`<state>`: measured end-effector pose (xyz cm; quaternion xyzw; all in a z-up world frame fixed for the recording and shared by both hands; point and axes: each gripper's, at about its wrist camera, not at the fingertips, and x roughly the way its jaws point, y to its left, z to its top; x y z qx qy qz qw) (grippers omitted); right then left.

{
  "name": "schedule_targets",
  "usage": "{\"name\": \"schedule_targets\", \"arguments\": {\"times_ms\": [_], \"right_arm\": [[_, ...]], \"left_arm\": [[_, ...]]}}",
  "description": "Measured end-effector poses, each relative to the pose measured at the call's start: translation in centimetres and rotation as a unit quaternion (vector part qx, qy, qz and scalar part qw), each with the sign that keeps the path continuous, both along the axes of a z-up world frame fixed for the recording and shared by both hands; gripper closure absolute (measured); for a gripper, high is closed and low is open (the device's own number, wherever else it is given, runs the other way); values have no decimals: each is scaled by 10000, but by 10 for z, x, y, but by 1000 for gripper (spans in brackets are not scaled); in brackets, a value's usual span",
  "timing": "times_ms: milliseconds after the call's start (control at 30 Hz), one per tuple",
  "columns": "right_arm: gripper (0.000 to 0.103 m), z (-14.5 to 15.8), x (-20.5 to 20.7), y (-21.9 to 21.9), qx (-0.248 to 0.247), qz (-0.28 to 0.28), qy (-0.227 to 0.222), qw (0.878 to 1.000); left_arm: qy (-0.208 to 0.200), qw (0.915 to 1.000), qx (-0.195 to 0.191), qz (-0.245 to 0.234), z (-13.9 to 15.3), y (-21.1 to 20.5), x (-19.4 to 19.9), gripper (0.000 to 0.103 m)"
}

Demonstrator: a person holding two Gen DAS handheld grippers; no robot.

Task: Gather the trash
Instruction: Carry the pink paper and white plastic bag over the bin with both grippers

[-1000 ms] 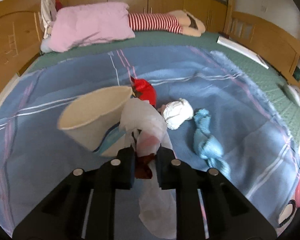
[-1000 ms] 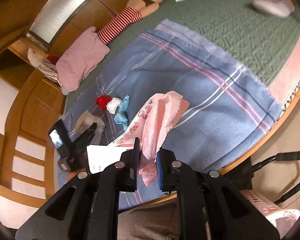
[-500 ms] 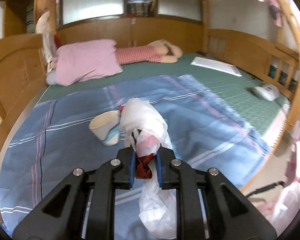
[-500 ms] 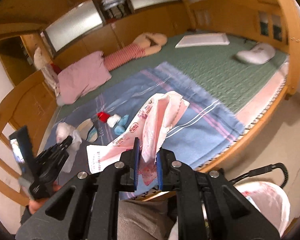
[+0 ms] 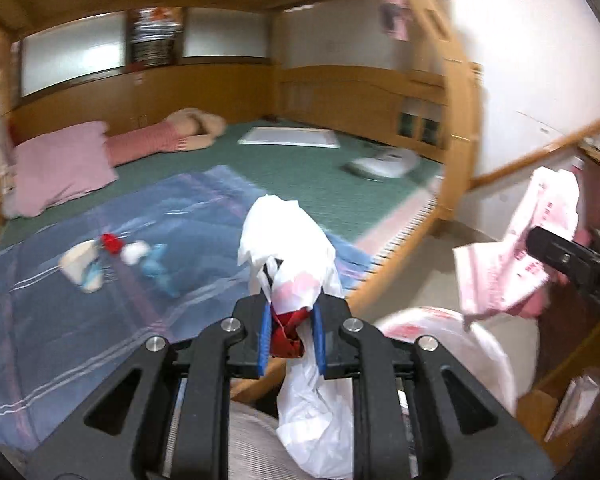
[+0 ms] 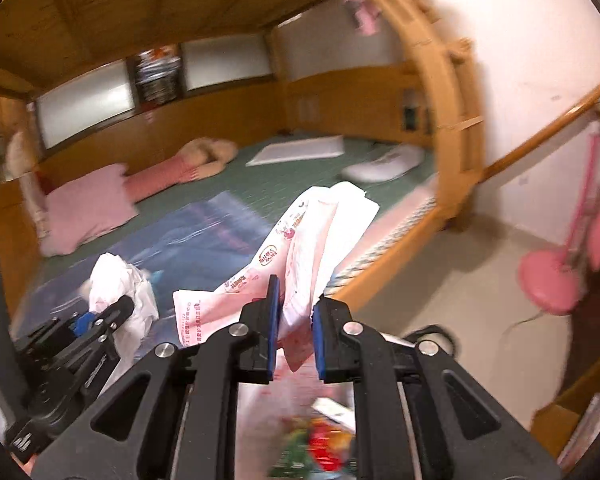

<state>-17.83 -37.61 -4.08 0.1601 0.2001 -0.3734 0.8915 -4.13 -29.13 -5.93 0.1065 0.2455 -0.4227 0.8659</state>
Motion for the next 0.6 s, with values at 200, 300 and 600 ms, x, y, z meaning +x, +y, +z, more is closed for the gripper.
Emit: {"name": "schedule_targets", "arguments": {"times_ms": [200,300,600], "right_arm": [[88,-7,-46,-9,6,-624,-113,9980],[88,-6,-61,-9,-29,-789,-197,9967],[88,3,-95,-10,-151,-1002,-533,9934]], "left_arm": [[-160,9982,59,-581,-1,-26,-61,85],[-194,9971,102,-728,-5,-30,-74,85],[-162,9963,375,-754,-23,-52,-82,84]]}}
